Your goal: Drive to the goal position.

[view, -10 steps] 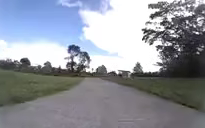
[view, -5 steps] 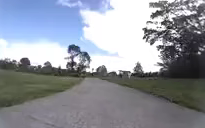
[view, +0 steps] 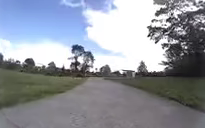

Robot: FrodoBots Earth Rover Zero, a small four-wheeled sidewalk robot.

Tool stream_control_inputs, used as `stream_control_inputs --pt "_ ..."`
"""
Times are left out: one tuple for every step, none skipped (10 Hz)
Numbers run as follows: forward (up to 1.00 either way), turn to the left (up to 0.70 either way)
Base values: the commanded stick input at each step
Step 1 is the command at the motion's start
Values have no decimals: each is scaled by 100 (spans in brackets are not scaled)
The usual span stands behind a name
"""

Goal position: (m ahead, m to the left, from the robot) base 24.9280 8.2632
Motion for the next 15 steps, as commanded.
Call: stream_control_inputs --pt "70 0" --pt "70 0" --pt "70 0" --pt "70 0" --pt "70 0" --pt "85 0" --pt "85 0" --pt "85 0" --pt "85 0" --pt "85 0" --pt "85 0" --pt "85 0" --pt "85 0" --pt "85 0" --pt "85 0"
